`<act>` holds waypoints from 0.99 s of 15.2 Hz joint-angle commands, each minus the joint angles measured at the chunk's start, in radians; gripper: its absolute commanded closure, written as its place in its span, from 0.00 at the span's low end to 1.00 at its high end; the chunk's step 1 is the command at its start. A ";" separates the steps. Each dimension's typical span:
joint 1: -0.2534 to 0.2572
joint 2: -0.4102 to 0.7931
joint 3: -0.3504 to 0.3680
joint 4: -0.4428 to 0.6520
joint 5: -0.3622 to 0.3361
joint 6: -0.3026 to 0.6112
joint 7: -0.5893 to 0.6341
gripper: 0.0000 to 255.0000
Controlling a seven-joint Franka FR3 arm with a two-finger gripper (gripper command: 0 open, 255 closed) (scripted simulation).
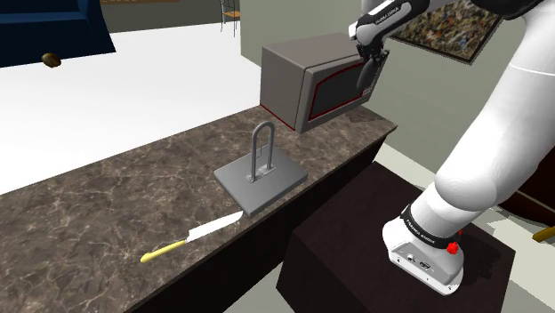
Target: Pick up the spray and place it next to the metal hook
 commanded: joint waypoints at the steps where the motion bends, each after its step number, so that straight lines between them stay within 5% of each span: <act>1: 0.001 -0.016 0.000 0.007 0.002 -0.020 -0.012 1.00; 15: 0.010 -0.077 0.009 0.118 0.035 -0.178 -0.091 1.00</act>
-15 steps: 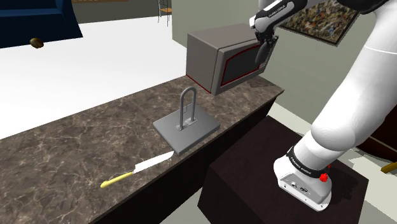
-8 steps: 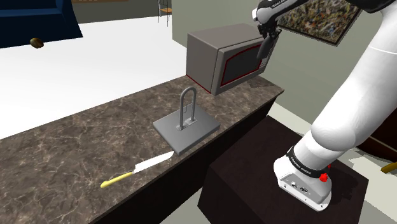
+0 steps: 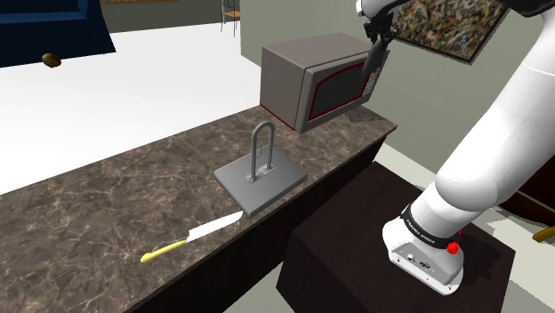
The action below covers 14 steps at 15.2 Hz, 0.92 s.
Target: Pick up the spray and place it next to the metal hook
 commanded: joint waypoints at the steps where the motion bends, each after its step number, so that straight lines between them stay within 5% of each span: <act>1: 0.001 -0.007 0.001 0.020 0.005 -0.024 -0.013 1.00; 4: 0.002 -0.013 0.002 0.046 0.012 -0.054 -0.028 1.00; 14: 0.137 -0.019 0.106 0.068 -0.028 -0.195 0.183 1.00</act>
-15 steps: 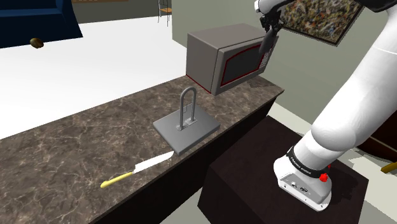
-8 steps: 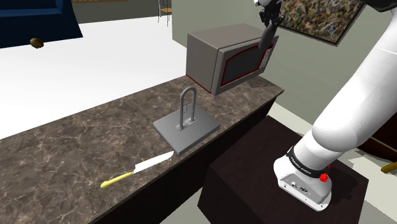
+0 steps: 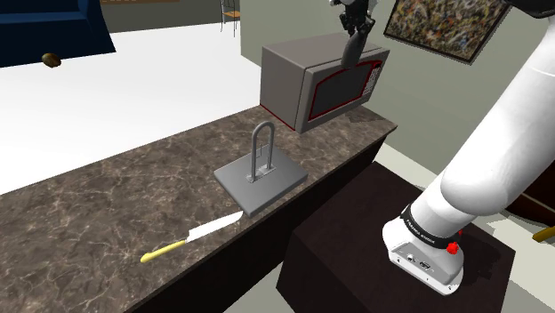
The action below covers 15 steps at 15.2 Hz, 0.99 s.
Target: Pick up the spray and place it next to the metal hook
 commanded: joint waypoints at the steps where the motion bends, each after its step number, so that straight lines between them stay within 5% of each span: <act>1: 0.026 0.010 0.021 0.015 -0.001 -0.028 0.040 1.00; 15: 0.194 0.184 0.145 0.277 0.031 -0.255 0.246 1.00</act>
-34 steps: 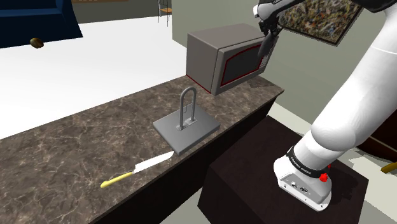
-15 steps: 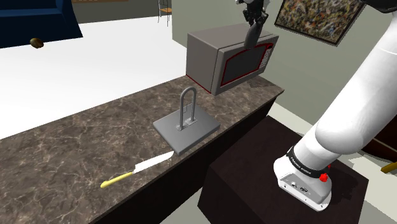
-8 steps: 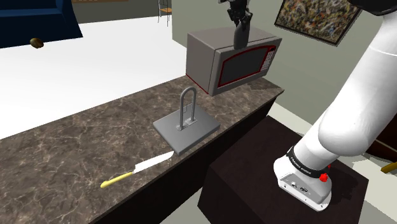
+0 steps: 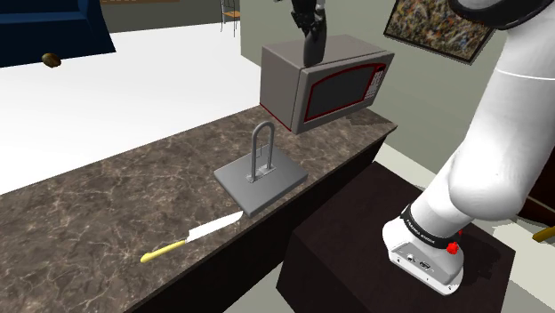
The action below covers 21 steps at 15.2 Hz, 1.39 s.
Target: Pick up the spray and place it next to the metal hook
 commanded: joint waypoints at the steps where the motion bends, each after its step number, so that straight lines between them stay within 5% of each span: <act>1: 0.030 0.037 0.020 0.052 0.009 -0.039 0.031 1.00; 8: 0.107 0.221 0.060 0.335 0.034 -0.190 0.090 1.00; 13: 0.156 0.426 0.073 0.670 0.054 -0.344 0.096 1.00; 21: 0.155 0.381 0.079 0.492 0.050 -0.225 0.156 1.00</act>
